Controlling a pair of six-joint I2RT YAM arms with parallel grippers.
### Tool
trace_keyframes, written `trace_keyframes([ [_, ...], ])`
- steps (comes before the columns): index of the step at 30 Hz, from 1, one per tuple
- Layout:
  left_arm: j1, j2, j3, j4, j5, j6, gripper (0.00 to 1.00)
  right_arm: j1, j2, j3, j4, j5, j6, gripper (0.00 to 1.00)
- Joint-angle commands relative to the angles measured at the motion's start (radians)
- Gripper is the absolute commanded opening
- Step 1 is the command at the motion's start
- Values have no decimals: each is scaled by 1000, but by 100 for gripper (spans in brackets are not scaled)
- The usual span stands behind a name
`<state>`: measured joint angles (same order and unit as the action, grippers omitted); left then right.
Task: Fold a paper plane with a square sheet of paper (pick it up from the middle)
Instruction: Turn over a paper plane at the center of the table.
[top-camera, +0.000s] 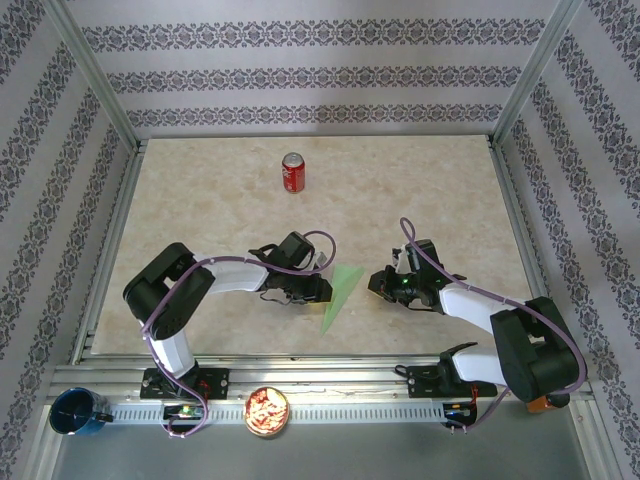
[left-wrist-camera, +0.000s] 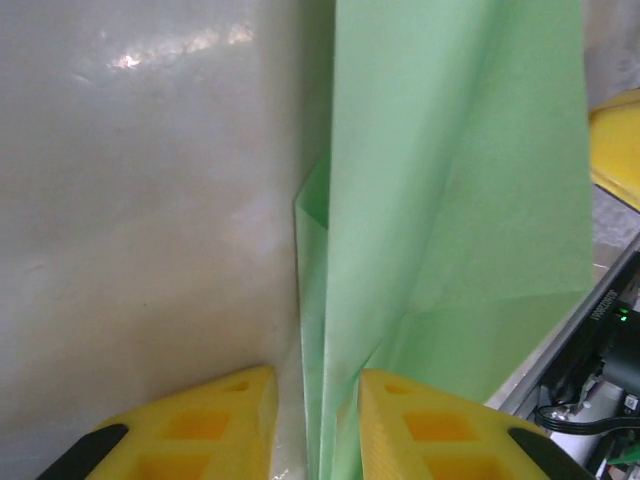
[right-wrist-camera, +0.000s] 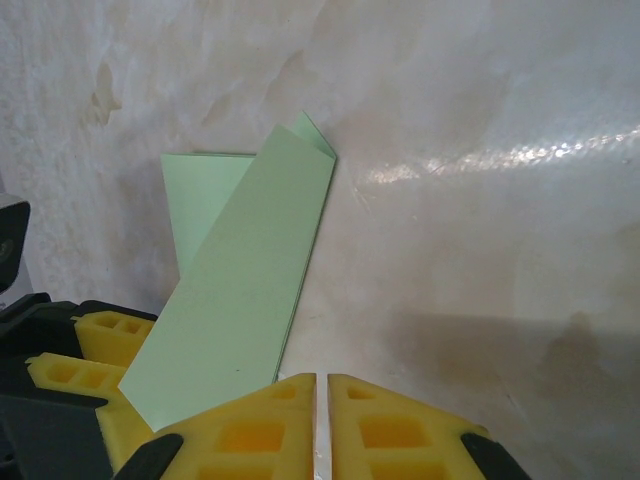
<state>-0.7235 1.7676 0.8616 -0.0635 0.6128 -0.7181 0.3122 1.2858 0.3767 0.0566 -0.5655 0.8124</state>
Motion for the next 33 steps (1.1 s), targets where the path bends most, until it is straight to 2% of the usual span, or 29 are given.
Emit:
trace_keyframes([
  [1, -23, 16, 29, -66, -25, 35, 29, 13, 9, 10, 17, -7, -6, 14],
  [8, -43, 56, 32, 6, 78, 23, 26, 23, 2, 13, 23, -17, -10, 14],
  [23, -47, 57, 33, 71, 119, -4, 24, 36, 7, 13, 25, -14, -7, 15],
  [33, -47, 49, 31, 101, 119, -24, 11, 44, 2, 21, 17, -14, -4, 17],
])
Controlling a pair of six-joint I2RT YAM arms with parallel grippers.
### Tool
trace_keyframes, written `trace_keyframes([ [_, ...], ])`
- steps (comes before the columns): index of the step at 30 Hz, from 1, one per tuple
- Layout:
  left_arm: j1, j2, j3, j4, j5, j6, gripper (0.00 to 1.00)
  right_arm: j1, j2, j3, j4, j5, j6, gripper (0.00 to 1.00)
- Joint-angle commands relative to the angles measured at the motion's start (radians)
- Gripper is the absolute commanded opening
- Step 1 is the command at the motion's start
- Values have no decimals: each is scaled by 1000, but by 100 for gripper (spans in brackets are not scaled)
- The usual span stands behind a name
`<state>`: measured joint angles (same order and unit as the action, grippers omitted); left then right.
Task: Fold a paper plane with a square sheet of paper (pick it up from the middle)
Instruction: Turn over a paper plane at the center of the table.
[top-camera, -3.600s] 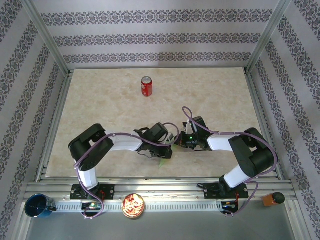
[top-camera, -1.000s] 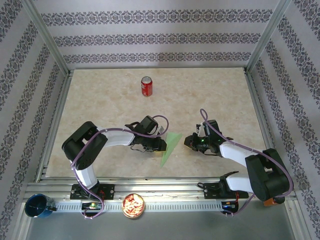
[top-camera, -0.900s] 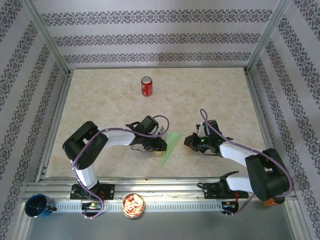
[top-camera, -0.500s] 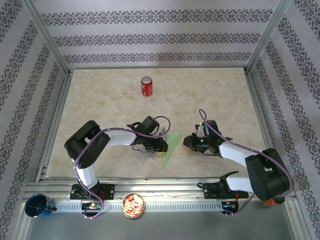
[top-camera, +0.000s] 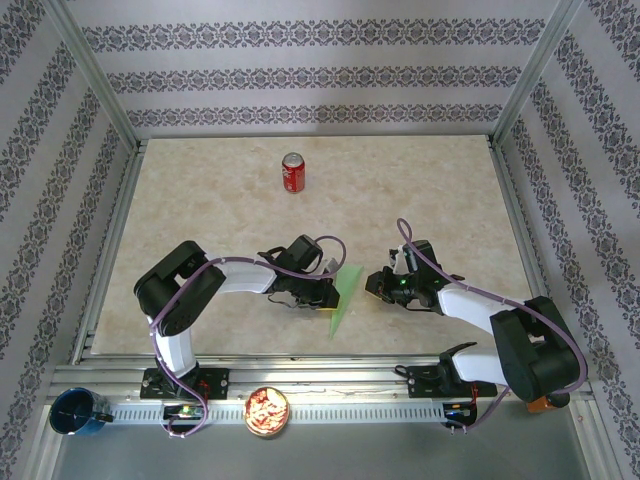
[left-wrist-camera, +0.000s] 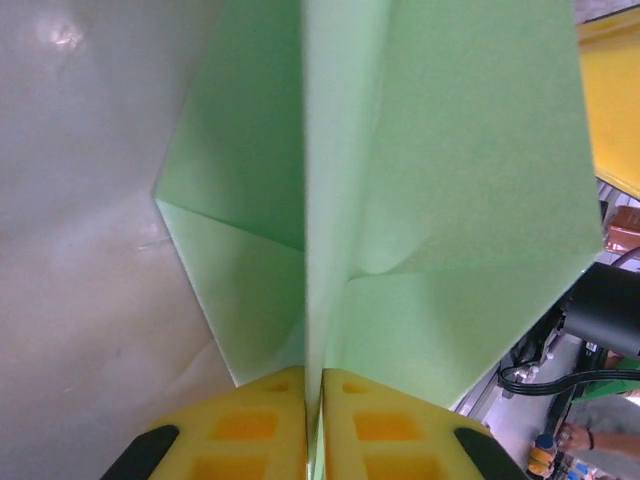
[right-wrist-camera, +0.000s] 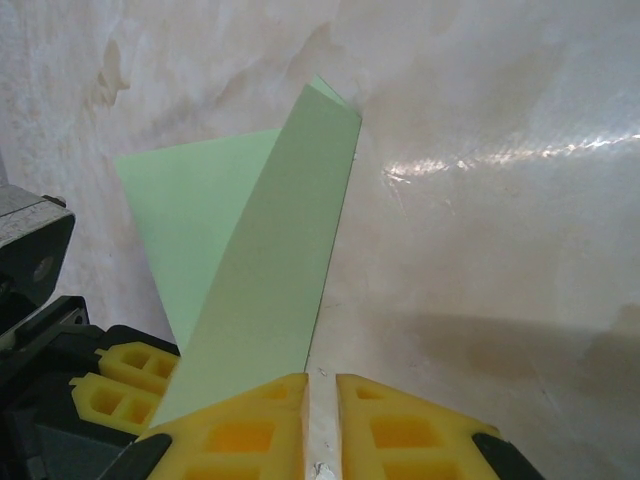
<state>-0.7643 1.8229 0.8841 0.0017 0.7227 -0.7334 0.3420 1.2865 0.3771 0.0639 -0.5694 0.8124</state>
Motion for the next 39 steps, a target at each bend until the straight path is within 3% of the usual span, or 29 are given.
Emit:
trace_keyframes([
  [1, -7, -14, 7, 32, 4, -8, 9, 14, 0, 24, 7, -12, -4, 18],
  [5, -6, -69, 11, -41, -86, 11, 5, 15, -17, 32, -3, -9, -1, 19],
  [11, -4, -160, 27, -259, -375, 35, 4, 15, -57, 38, -21, 12, 1, 20],
  [20, -4, -233, 65, -498, -615, 69, 6, 26, -43, 53, -13, 3, 11, 23],
  [32, -4, -190, 84, -528, -607, 91, 10, 43, -19, 74, -4, -5, 22, 24],
  [39, -4, -168, 90, -516, -589, 91, 11, 122, 11, 129, -16, 9, -8, 26],
])
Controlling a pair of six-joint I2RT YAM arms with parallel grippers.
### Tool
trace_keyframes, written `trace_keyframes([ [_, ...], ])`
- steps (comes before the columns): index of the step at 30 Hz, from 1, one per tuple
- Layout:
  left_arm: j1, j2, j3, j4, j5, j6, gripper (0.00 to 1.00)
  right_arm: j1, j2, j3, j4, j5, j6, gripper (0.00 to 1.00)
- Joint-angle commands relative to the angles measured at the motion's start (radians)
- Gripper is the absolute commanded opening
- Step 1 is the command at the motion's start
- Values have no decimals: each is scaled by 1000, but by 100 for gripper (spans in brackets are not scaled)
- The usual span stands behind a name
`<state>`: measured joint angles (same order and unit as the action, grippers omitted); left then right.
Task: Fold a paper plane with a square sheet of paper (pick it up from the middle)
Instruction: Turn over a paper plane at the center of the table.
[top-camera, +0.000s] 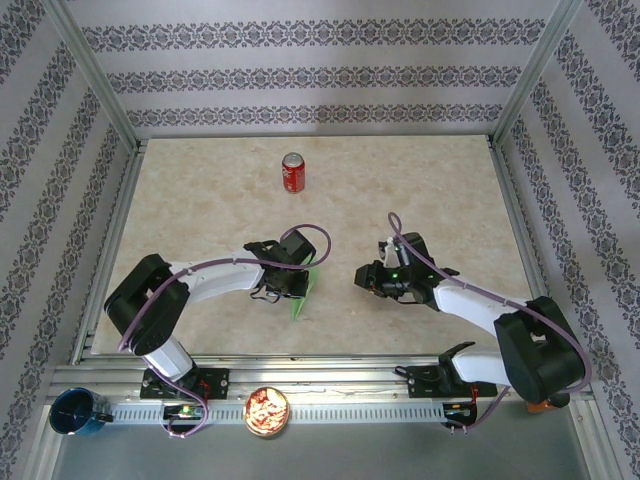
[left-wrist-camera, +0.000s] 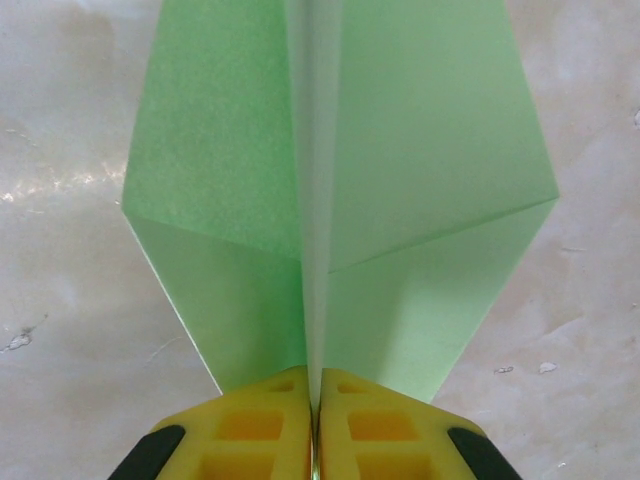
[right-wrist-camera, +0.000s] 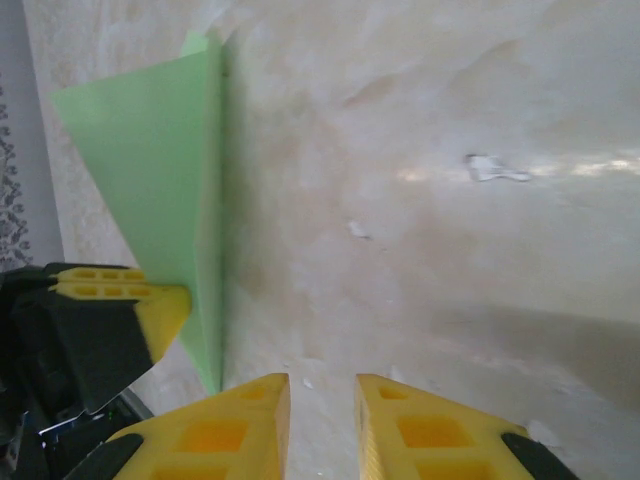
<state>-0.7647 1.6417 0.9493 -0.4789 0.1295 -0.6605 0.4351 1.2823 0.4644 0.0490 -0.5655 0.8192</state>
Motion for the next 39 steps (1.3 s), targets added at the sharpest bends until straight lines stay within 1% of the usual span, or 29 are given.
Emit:
trace_keyframes([
  [1, -4, 14, 24, -34, 7, 19, 11, 44, 25, 49, 1, 15, -15, 26],
  [5, -4, 25, 26, -22, 33, 16, 12, 88, 71, 73, 25, 38, 0, 26],
  [10, -4, 38, 28, -7, 58, 9, 13, 112, 106, 90, 40, 47, 10, 27],
  [22, -4, 61, 44, -15, 30, 13, 14, 131, 130, 99, 42, 52, 12, 27],
  [28, -5, 89, 49, -24, -31, -5, 15, 131, 123, 92, 41, 62, 8, 27],
  [33, -10, 97, 66, -38, -79, -26, 17, 124, 111, 80, 38, 72, -4, 28],
  [39, -20, 129, 113, -77, -137, -53, 17, 91, 72, 46, 37, 69, -19, 28],
])
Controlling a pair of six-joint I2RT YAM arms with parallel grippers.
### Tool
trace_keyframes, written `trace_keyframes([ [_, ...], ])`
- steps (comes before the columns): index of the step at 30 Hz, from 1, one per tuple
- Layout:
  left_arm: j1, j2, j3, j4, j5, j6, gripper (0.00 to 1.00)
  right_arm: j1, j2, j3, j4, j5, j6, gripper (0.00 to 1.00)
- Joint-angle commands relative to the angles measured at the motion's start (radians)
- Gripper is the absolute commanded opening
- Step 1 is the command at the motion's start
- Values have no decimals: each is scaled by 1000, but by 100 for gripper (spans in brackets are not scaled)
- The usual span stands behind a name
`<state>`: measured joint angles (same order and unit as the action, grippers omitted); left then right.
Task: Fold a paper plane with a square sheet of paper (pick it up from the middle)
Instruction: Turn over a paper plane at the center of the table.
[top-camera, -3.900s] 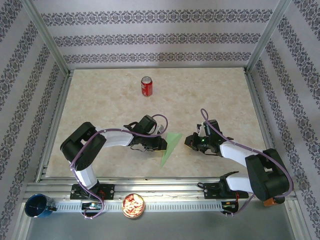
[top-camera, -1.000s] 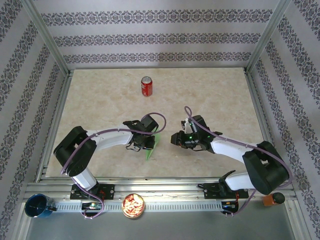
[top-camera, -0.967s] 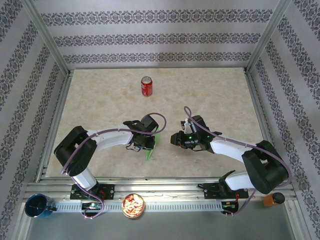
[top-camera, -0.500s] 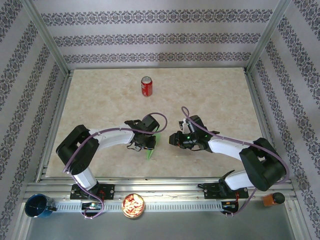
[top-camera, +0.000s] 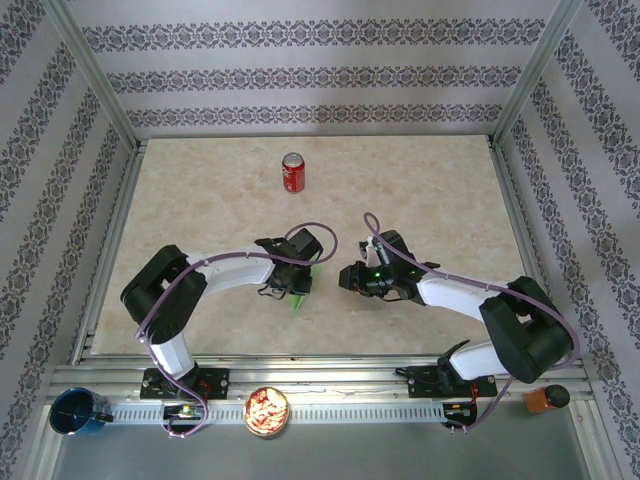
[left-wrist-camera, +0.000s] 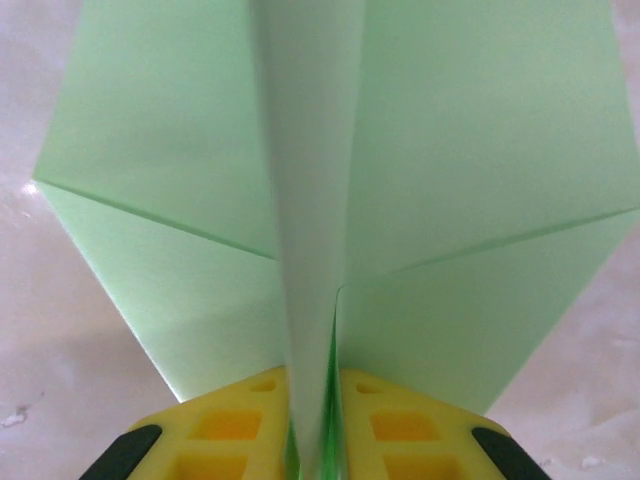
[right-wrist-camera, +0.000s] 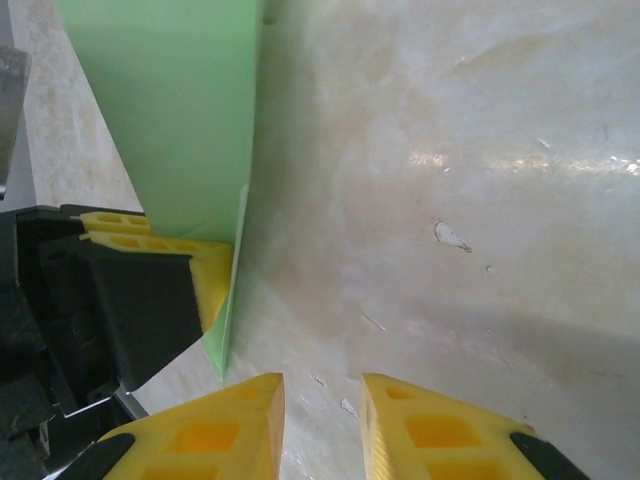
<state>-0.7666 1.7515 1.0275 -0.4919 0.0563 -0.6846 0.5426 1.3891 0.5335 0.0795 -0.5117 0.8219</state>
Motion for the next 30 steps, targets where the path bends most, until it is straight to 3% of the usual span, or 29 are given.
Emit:
trace_keyframes([
  [1, -20, 26, 41, -71, -80, -40, 17, -24, -43, -29, 5, 12, -25, 28],
  [8, -24, 75, 84, -93, -155, -110, 18, -73, -67, -49, 2, -24, -49, 28],
  [18, -26, 127, 105, -94, -171, -165, 26, -110, -125, -67, 6, -27, -45, 28],
  [30, -26, 150, 151, -146, -212, -178, 31, -146, -236, -114, -12, 34, -15, 27],
])
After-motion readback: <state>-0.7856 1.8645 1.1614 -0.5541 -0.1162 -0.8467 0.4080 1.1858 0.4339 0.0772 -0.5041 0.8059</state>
